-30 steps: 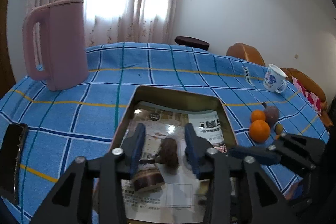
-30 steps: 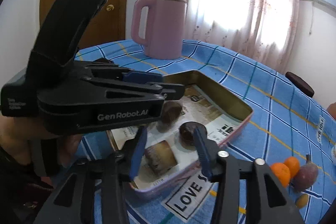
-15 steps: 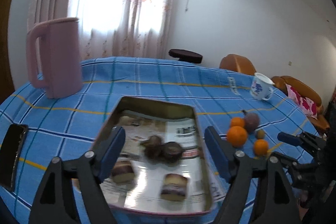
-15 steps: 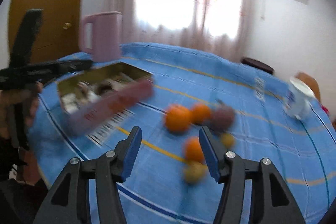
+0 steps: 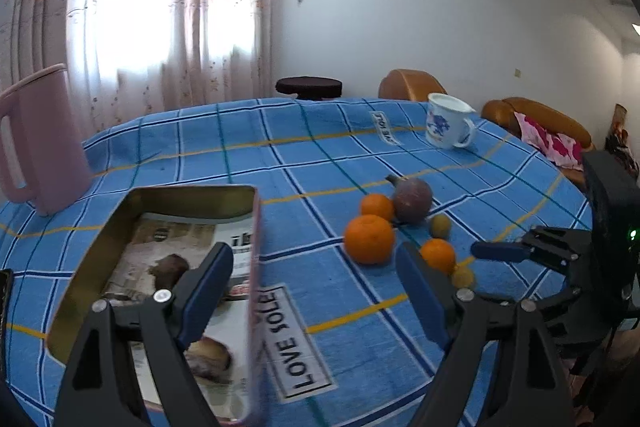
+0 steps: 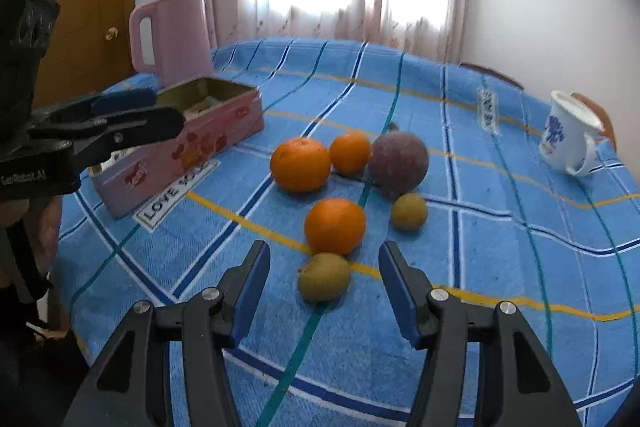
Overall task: Organize fruits
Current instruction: 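Grasp the small yellow-green fruit with the right gripper, then grasp an orange with the left gripper while the right holds the yellow fruit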
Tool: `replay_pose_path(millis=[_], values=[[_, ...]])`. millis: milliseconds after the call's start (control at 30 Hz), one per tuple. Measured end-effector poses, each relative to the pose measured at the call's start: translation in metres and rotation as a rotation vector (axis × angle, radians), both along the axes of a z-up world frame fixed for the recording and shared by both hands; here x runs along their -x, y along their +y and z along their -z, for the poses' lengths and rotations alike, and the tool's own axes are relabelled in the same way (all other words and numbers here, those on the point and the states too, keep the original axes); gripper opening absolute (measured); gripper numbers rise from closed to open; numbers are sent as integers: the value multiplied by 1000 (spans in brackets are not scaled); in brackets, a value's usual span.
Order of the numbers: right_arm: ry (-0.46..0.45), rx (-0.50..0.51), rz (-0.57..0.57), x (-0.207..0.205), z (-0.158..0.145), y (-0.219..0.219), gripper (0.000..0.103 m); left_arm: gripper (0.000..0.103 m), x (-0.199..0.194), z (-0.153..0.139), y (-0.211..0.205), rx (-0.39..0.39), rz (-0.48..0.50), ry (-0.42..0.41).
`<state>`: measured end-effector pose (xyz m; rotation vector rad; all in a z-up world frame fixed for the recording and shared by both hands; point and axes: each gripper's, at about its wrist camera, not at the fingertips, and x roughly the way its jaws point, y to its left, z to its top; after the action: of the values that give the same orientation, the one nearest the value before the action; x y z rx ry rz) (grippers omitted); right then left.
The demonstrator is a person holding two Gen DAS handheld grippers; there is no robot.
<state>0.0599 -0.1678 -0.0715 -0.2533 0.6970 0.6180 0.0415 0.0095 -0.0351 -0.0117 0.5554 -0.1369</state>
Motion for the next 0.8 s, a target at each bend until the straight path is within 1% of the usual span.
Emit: replay_pose_path(millis=[33,67,100,133,167,267,433,633,733,800], values=[[5,6,-5,0,1,1,58,86,-1,0,-4,-6,6,1],[14,17,-16,-1,3,3,56,86,-4,1,-8,-15,9,2],[26,37,-30,-1,5,6,46,86,-6,2,-10,-20,12,4],[26,50,-32,-1,7,8,41,86,-9,4,-14,-26,15,14],[17,60,-34,1,7,9,32,86,-13,6,-16,-28,20,25],[-3,42,-37,5,6,4,31,86,-20,12,-25,-40,35,48],[-38,-32,62,-5,-7,-22,31,86,-32,12,-38,-58,59,69],[-60,-76,139,-24,-21,-34,31,83,-57,16,-50,-74,78,120],[-47,-93,167,-35,-25,-36,31,73,-71,21,-52,-58,87,163],[-43,-96,172,-39,-27,-36,31,63,-78,25,-55,-52,100,192]])
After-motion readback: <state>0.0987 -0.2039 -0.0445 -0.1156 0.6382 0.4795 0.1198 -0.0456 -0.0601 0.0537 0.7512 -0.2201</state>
